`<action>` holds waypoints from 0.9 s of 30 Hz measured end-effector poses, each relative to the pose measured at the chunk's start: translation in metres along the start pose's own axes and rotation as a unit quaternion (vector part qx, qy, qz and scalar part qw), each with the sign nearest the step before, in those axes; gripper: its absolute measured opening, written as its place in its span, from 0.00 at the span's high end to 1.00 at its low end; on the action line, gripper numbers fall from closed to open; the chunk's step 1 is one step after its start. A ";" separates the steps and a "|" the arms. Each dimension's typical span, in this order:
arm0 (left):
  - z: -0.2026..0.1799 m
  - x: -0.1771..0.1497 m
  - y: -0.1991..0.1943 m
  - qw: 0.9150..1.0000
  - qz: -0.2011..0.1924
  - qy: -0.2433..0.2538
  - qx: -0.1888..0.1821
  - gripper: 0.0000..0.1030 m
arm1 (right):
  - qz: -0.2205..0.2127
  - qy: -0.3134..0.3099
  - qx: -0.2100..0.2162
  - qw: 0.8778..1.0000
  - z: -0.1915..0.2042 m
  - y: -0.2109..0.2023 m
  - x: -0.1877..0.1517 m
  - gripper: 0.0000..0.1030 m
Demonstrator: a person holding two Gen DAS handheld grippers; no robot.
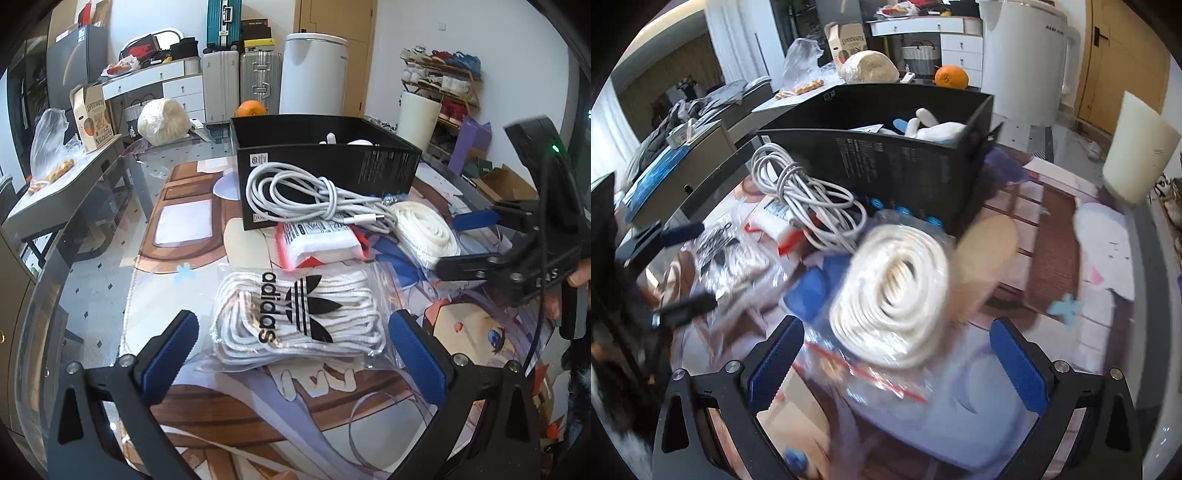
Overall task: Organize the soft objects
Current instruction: 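Grasp the bagged rope coil with the right tool while the left tool grasps the adidas bag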
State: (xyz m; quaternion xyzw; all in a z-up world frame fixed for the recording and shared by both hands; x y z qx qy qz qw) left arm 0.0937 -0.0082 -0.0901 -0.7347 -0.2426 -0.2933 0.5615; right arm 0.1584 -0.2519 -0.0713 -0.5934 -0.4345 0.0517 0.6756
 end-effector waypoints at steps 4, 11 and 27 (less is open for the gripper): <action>0.003 -0.003 0.002 1.000 0.004 -0.007 0.001 0.00 | 0.004 0.013 -0.016 1.000 0.014 0.010 0.009 0.01; 0.003 -0.002 0.005 1.000 0.006 -0.011 -0.003 0.00 | 0.007 0.022 -0.067 0.997 0.017 0.022 0.019 0.01; -0.008 0.006 0.009 1.000 0.021 -0.009 -0.012 0.00 | 0.004 0.042 -0.086 0.995 0.002 0.022 0.016 0.01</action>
Point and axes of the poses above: each gripper's, at about its wrist camera, not at the fingertips, and y roughly the way its jaws point, z to its left, x to its top, the point moved 10 cm from there along y, roughly the way its jaws point, and after that the axes turned 11 degrees about -x, right-handed, at the moved point
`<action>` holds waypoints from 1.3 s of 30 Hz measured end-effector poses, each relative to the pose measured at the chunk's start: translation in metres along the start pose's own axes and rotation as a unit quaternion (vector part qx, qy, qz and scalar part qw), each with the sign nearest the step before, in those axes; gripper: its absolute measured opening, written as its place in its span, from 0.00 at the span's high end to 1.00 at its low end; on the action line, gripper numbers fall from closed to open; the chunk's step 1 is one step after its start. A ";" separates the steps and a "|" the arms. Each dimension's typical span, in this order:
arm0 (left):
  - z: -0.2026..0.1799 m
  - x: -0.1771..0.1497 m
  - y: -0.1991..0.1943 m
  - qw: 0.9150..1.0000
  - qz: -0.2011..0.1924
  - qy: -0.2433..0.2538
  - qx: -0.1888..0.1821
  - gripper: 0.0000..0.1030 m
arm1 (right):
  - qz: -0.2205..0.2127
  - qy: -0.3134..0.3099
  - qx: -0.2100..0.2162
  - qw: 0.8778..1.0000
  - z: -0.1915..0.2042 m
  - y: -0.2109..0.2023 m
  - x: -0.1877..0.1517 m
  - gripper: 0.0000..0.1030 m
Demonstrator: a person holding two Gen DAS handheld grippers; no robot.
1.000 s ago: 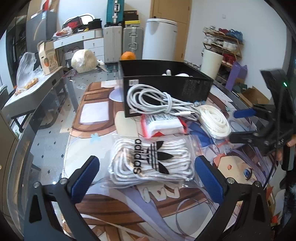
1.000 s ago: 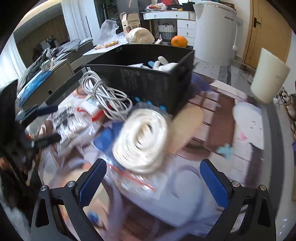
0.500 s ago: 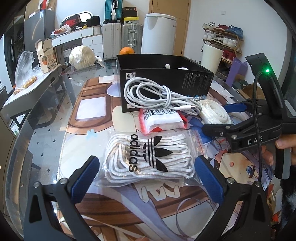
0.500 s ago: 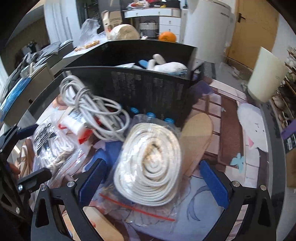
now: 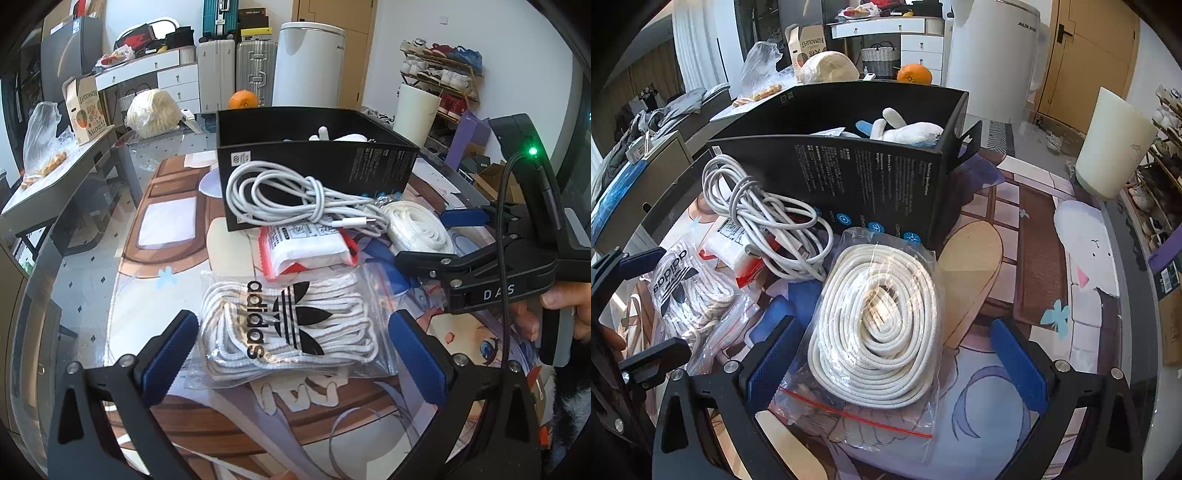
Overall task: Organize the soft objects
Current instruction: 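Grasp the bagged rope coil with the right tool while the left tool grasps the adidas bag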
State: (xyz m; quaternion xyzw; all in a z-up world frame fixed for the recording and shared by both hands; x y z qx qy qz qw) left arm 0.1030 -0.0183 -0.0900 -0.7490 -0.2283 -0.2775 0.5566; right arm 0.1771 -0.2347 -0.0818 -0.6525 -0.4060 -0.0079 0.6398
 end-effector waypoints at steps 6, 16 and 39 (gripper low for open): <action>-0.005 0.000 0.010 0.999 0.019 0.019 0.020 0.00 | -0.001 -0.001 0.001 1.000 0.000 0.000 -0.001 0.01; -0.005 -0.005 0.023 0.999 0.038 0.015 0.022 0.01 | 0.000 -0.003 -0.001 1.000 0.001 0.000 -0.001 0.01; -0.011 -0.001 0.001 0.998 -0.020 0.001 -0.053 0.48 | -0.023 -0.013 0.017 0.999 -0.003 -0.014 -0.001 0.60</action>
Point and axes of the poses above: each gripper's, at about its wrist camera, not at the fingertips, and y roughly the way its jaws point, z to its left, x to its top, the point moved 10 cm from there along y, roughly the way its jaws point, and after that the axes turned 11 degrees about -x, right-handed, at the moved point
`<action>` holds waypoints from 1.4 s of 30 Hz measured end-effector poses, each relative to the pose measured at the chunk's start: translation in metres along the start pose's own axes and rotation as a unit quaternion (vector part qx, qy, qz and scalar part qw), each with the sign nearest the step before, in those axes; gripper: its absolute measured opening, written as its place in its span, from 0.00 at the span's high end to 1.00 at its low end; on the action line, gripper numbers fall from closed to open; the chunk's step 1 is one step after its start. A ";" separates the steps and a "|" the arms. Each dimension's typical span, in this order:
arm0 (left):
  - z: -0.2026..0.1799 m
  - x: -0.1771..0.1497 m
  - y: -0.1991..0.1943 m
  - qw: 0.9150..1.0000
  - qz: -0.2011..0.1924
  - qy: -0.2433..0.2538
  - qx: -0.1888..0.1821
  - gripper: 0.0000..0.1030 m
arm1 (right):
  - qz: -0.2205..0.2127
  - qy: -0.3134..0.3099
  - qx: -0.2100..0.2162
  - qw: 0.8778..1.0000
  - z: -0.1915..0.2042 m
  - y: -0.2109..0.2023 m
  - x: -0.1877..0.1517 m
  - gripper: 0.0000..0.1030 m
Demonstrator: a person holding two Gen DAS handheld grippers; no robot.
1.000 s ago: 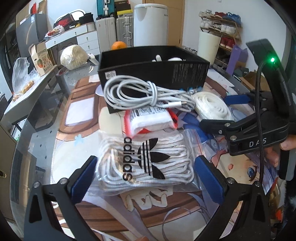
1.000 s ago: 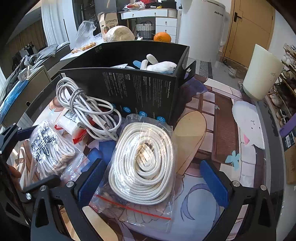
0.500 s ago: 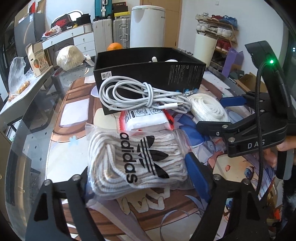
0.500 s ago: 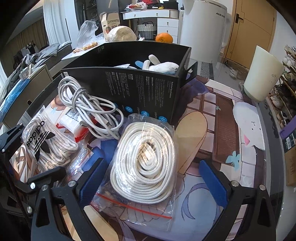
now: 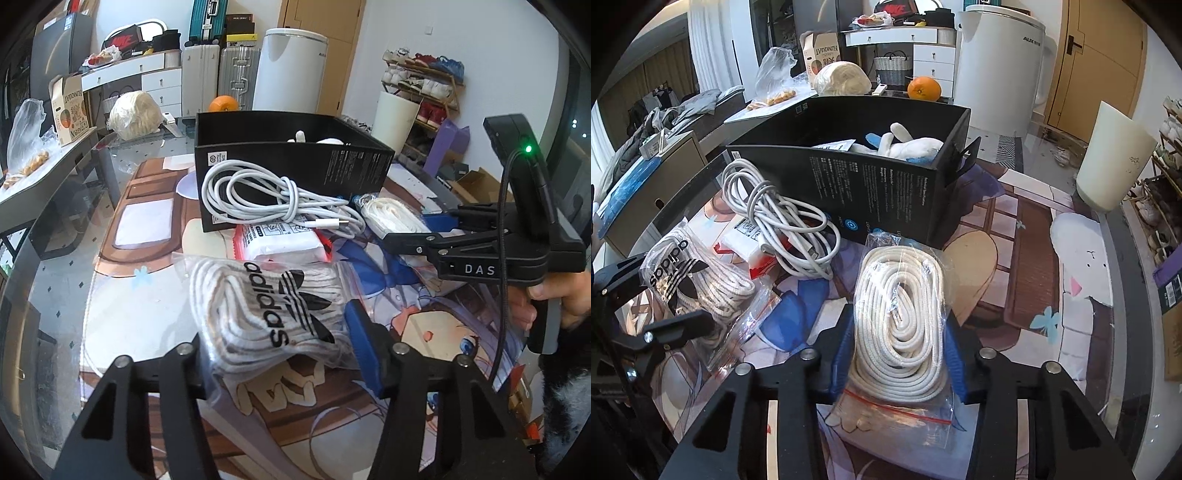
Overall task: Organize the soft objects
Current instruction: 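Grasp the bagged rope coil with the right tool while the left tool grasps the adidas bag, then lift both bags over the black box and release them inside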
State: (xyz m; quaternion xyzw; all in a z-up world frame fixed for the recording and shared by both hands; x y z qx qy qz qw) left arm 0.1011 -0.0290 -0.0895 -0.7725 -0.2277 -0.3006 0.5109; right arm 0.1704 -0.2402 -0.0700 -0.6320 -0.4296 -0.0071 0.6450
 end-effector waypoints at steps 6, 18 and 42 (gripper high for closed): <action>0.001 0.002 -0.010 1.000 -0.018 -0.008 -0.011 0.58 | -0.003 -0.002 0.004 1.000 -0.002 0.000 -0.001 0.60; 0.013 0.001 -0.022 0.999 -0.033 -0.027 -0.012 0.64 | -0.001 -0.004 0.010 1.000 -0.003 -0.001 -0.001 0.60; 0.009 0.030 -0.057 0.994 -0.098 -0.025 -0.037 0.85 | -0.033 -0.009 0.003 0.999 -0.014 -0.027 0.004 0.65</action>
Point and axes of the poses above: each gripper's, at about its wrist camera, not at the fingertips, and y roughly the way its jaws point, z to its left, x to its top, the point moved 10 cm from there along y, roughly the way its jaws point, and after that the axes turned 11 degrees about -x, right-handed, at the moved point
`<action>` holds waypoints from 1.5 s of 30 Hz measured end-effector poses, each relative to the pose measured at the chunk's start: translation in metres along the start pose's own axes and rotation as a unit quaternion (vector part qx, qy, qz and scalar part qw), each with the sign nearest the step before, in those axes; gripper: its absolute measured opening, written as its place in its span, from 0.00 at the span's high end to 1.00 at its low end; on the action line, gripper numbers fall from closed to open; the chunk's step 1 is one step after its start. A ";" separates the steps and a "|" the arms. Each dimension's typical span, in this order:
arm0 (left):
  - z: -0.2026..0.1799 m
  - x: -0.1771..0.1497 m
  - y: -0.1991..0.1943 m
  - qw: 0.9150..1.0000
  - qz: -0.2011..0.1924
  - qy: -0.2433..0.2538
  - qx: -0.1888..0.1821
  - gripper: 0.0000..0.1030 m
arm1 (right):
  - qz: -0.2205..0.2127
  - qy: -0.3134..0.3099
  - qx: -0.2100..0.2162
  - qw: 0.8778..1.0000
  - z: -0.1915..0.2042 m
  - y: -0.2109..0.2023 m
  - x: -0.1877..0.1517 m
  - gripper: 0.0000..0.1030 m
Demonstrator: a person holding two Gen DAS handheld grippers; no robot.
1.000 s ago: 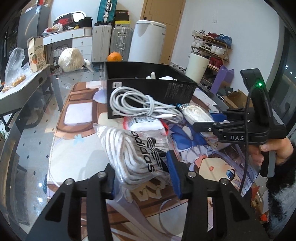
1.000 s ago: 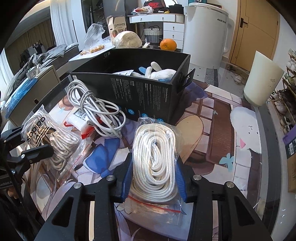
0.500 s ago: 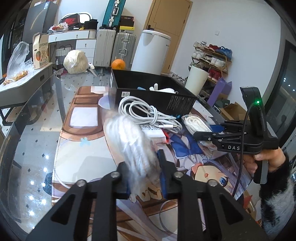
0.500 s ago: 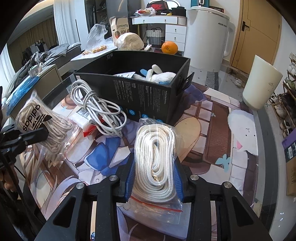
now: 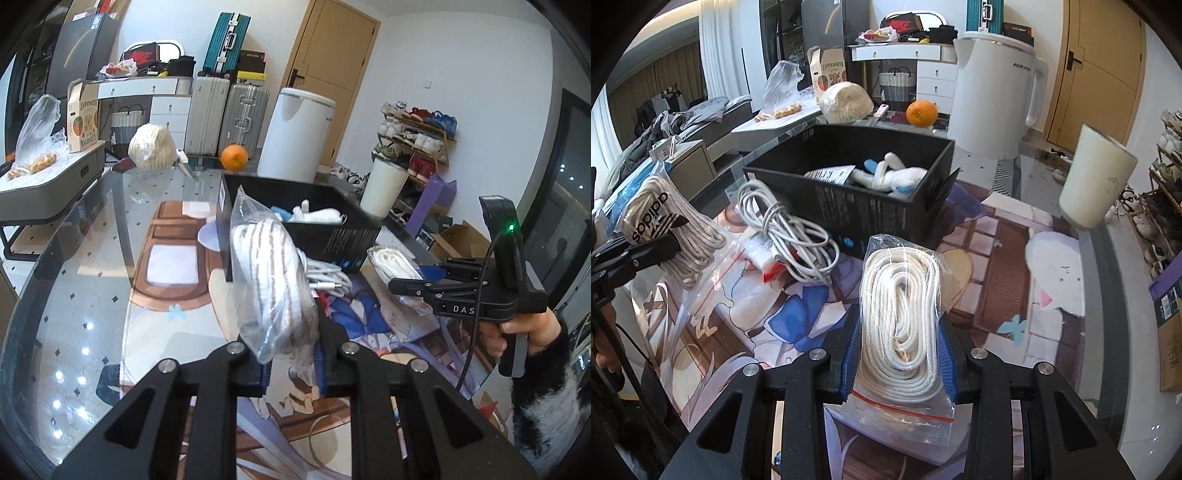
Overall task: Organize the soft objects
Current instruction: 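Lift both bags over the black box and release them inside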
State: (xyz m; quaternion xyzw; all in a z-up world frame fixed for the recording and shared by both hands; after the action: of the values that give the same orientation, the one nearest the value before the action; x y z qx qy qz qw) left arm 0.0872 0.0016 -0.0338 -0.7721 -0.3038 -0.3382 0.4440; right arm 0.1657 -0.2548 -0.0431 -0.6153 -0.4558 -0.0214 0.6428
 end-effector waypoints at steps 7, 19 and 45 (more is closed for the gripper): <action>-0.007 0.021 -0.011 1.000 -0.025 0.002 -0.014 0.85 | -0.021 0.009 -0.009 1.000 -0.011 -0.017 0.010 0.65; -0.025 0.074 0.001 0.997 -0.058 0.027 -0.033 0.85 | -0.068 -0.001 -0.009 0.998 -0.004 -0.041 0.042 0.65; 0.010 0.108 0.095 0.997 -0.034 -0.037 -0.056 0.85 | -0.066 -0.040 -0.020 0.997 -0.007 0.006 0.113 0.65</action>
State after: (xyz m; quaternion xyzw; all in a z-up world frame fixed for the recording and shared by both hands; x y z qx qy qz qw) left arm 0.2258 -0.0114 0.0023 -0.7969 -0.3271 -0.3407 0.3766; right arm 0.2390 -0.1987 0.0225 -0.5973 -0.5203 -0.0482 0.6084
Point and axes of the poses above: each gripper's, at about its wrist camera, not at the fingertips, and y roughly the way its jaws point, z to its left, x to its top, the point moved 10 cm from there along y, roughly the way its jaws point, and after that the axes turned 11 degrees about -x, right-handed, at the moved point
